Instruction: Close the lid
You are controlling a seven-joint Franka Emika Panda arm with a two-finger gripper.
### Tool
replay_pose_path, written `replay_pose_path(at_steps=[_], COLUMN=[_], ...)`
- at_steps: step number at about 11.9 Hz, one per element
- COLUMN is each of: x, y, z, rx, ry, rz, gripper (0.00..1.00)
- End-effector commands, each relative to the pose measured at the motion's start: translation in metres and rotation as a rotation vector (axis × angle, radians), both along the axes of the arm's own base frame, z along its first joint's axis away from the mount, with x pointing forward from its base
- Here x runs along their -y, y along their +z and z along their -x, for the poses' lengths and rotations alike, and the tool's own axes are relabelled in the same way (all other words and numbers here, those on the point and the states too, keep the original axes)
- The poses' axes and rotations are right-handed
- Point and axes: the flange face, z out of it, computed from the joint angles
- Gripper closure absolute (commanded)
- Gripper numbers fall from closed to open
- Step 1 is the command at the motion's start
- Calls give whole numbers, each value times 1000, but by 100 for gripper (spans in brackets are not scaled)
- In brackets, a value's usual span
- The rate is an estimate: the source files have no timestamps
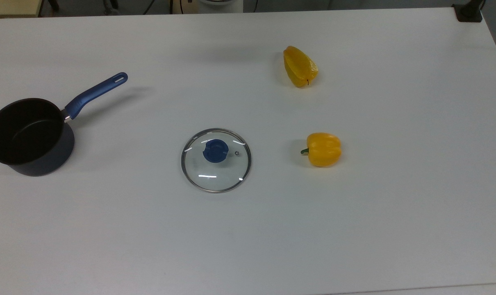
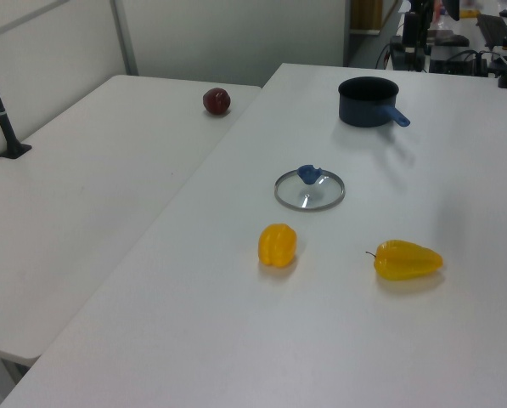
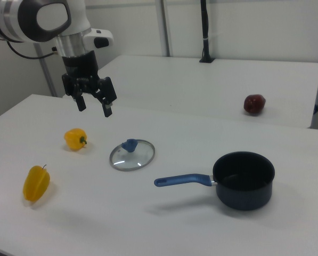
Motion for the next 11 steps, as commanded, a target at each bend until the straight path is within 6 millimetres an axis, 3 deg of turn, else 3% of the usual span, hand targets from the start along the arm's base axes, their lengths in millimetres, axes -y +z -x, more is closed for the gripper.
replay_pose_path(at_steps=[1,6,10,11], x=[1,-2,-13,-17], y=[1,-2,-28,-44], z=[2,-2,-38,-51], rx=[-7,-2,87,100], ry=[14,20,27,25], rz=[-11,-9,-8,-6], gripper=[0,0,0,0])
